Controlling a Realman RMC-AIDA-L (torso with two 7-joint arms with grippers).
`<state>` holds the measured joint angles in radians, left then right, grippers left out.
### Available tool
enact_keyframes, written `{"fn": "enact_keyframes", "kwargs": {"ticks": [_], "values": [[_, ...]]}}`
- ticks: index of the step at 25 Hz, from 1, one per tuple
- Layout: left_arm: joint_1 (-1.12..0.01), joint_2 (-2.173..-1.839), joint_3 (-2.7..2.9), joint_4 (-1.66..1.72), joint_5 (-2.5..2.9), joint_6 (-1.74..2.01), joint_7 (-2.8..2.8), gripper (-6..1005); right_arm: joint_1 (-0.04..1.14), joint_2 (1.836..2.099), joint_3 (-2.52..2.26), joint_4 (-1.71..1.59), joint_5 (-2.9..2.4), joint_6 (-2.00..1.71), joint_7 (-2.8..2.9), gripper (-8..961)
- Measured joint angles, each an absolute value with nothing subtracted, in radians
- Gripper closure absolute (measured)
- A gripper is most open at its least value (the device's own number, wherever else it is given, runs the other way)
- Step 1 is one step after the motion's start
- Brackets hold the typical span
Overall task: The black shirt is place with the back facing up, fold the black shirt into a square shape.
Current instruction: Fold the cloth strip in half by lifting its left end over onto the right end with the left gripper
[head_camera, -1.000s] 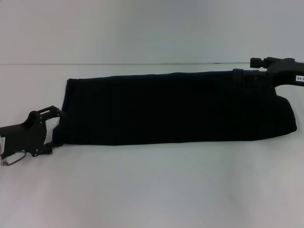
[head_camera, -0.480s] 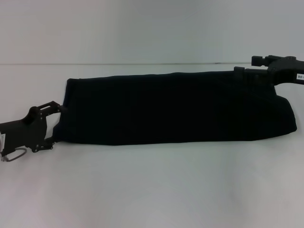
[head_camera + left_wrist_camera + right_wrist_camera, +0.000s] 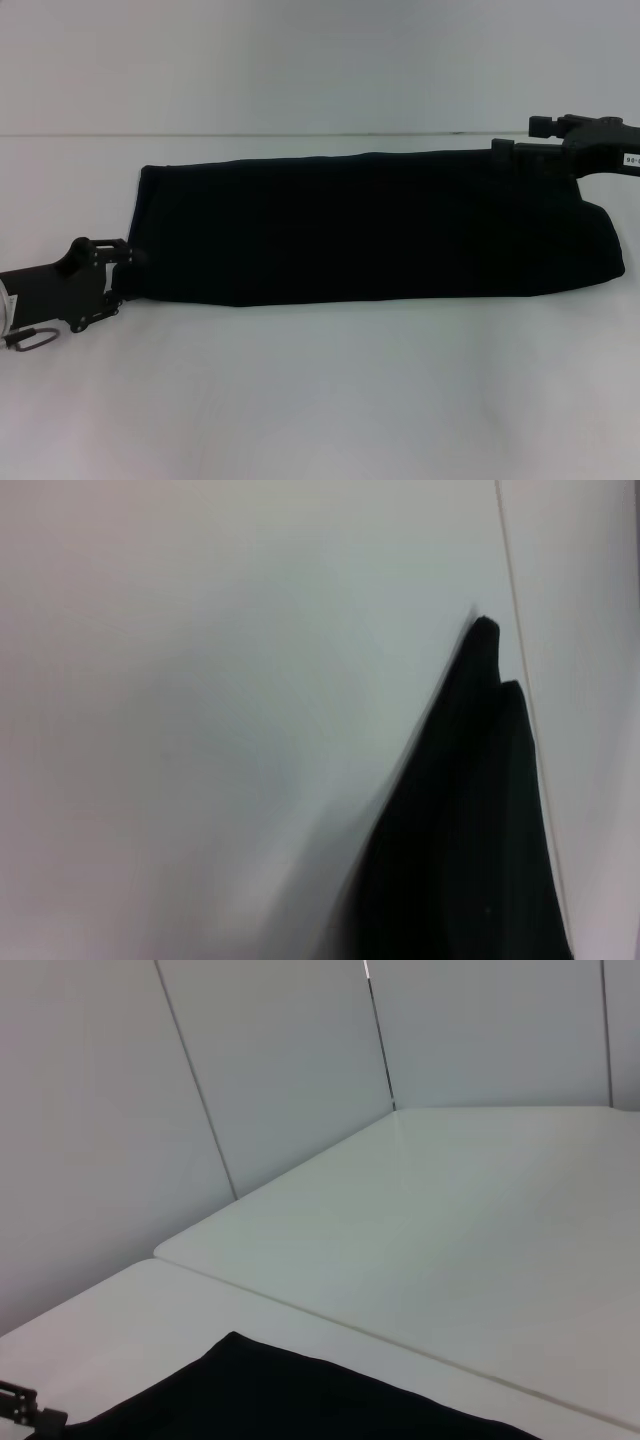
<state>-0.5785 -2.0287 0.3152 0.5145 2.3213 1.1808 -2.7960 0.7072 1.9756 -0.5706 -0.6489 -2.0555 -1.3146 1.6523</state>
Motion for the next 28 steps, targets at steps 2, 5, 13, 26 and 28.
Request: {"fn": "enact_keyframes", "kwargs": {"ticks": [2,5,13,26,28], "values": [[-0.577,-2.029,0.317,0.514,2.322,1.181,-2.789,404,0.709,1.976,-0.571,-0.649,-2.056,-1.315,1.652,47],[-0.577,-2.029,0.318,0.514,2.328,1.184,-2.777,484,0.710,1.976,-0.571,-0.649,-2.056,-1.315,1.651,47],[-0.577,-2.031,0.320,0.512,2.332,1.181,-2.753,754,0.710,1.976,-0.571,-0.649,-2.056,-1.313,1.651,47],[-0.538,-2.027,0.249,0.518,2.323,1.230,-2.484,962,0.706,2.001,-0.570,-0.643,-2.053,-1.256,1.658,48],[-0.524,-2.024,0.193,0.521,2.323,1.261,-2.409,962,0.704,2.012,-0.569,-0.644,-2.051,-1.234,1.659,48]]}}
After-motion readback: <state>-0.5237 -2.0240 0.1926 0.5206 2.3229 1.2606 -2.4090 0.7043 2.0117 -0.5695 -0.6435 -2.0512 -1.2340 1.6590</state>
